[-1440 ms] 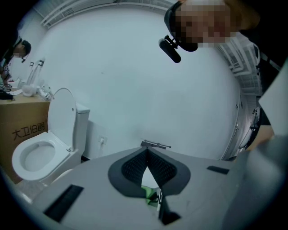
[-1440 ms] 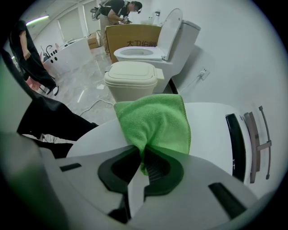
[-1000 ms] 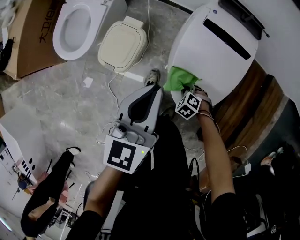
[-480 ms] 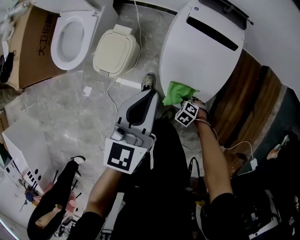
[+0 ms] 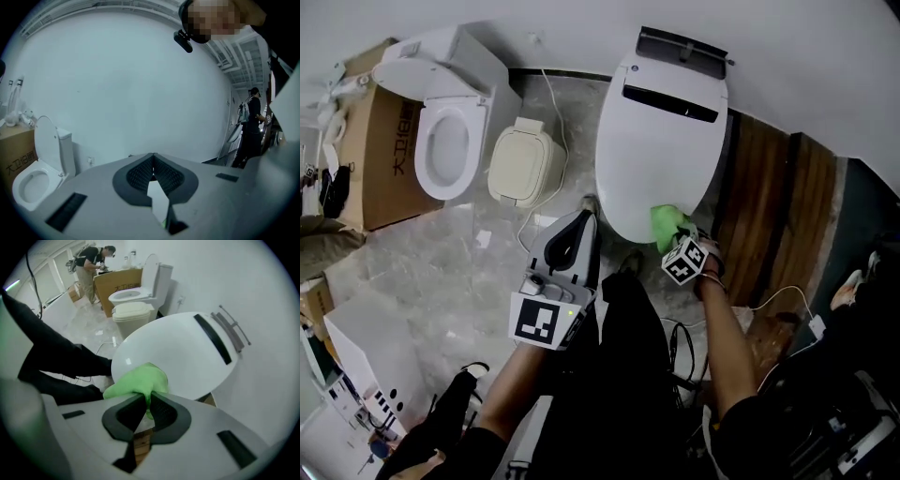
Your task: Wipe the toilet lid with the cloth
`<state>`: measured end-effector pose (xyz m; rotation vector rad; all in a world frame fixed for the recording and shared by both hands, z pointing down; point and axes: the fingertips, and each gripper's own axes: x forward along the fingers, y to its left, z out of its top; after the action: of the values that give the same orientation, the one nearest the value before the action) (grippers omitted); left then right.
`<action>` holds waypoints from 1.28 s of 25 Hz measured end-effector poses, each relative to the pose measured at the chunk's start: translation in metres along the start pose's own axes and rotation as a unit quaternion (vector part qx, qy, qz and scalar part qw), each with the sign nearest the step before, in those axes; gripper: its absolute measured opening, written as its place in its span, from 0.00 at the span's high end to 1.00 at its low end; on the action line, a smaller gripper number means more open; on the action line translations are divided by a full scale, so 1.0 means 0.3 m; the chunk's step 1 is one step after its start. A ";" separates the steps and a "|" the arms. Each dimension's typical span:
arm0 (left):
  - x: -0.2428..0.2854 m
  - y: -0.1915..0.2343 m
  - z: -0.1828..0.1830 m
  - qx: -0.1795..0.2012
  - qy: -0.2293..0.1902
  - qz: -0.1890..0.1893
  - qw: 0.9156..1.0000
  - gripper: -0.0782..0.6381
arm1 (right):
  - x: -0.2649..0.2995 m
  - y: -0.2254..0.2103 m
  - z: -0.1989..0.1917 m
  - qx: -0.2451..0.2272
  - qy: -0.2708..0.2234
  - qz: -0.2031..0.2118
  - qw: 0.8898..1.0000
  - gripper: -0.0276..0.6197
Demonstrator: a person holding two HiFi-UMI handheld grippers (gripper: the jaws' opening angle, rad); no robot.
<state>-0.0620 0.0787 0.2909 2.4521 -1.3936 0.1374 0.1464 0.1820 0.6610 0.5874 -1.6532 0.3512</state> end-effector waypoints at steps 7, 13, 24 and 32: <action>-0.040 -0.191 0.248 0.030 -0.017 -0.028 0.999 0.88 | -0.509 -0.202 0.081 0.170 -0.128 -0.064 0.975 0.90; -0.112 -0.225 0.496 0.037 -0.062 -0.018 0.997 0.88 | -0.996 -0.323 0.218 0.276 -0.267 -0.100 0.918 0.90; -0.160 -0.286 0.729 0.058 -0.097 -0.058 0.992 0.88 | -1.693 -0.390 0.335 0.367 -0.469 -0.139 0.791 0.90; -0.210 -0.339 0.785 0.064 -0.109 -0.070 0.990 0.88 | -1.911 -0.291 0.351 0.365 -0.522 -0.153 0.756 0.90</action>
<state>-0.0253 0.1038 0.0305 2.7302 -1.3274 -0.0778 0.1578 0.1551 0.0722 1.8895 -2.3977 0.4618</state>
